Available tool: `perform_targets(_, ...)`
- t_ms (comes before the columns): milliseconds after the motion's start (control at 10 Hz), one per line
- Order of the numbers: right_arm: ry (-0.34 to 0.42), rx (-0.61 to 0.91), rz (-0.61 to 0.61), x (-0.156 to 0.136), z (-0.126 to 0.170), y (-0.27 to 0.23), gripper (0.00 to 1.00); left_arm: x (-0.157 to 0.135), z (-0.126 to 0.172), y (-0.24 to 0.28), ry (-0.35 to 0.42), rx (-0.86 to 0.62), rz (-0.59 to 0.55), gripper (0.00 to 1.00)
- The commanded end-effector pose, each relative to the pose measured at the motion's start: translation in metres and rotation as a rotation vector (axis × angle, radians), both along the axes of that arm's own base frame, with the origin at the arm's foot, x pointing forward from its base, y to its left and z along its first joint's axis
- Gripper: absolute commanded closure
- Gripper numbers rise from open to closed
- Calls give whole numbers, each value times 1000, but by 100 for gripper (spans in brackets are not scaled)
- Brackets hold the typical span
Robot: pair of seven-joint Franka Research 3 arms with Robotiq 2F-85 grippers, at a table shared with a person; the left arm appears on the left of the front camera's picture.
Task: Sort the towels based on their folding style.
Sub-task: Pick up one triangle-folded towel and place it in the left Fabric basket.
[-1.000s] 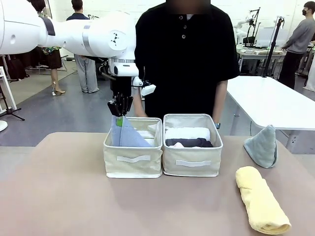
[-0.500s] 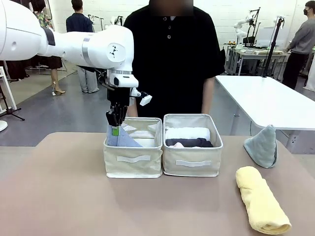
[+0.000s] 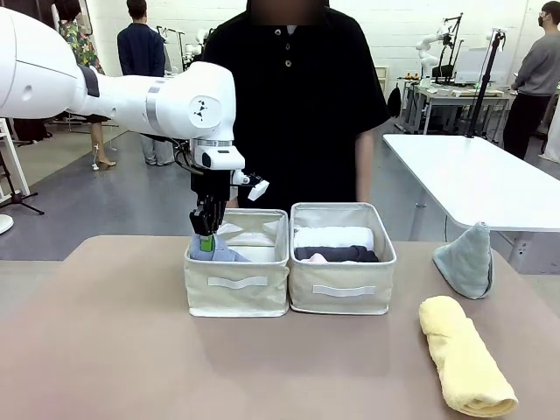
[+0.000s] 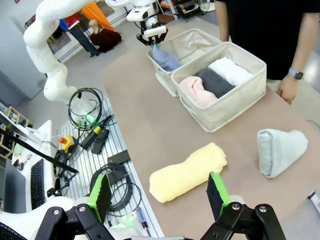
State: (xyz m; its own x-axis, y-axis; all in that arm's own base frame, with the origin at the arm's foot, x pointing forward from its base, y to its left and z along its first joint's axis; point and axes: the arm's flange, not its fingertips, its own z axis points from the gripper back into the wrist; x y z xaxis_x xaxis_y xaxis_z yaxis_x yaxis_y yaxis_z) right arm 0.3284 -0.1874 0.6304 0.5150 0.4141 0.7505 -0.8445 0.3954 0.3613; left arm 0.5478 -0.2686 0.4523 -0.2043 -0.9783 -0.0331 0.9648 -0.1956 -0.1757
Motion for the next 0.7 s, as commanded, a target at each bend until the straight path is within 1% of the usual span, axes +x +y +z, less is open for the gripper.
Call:
perform_targets(0, -16, 17, 10, 0, 0, 1, 0, -5, -7, 1, -10, -32, -5, 26)
perform_targets(100, -16, 17, 10, 0, 0, 1, 0, -5, -7, 0, -3, -34, -7, 0)
perform_targets(300, -16, 17, 10, 0, 0, 1, 0, -5, -7, -1, 8, -35, -11, 0)
perform_targets(400, -16, 17, 10, 0, 0, 1, 0, -5, -7, -1, 10, -33, -14, 5)
perform_targets(500, -16, 17, 10, 0, 0, 1, 0, -5, -7, 0, 11, -34, -15, 0)
perform_targets(600, -16, 17, 10, 0, 0, 1, 0, -5, -7, 0, 10, -35, -15, 0)
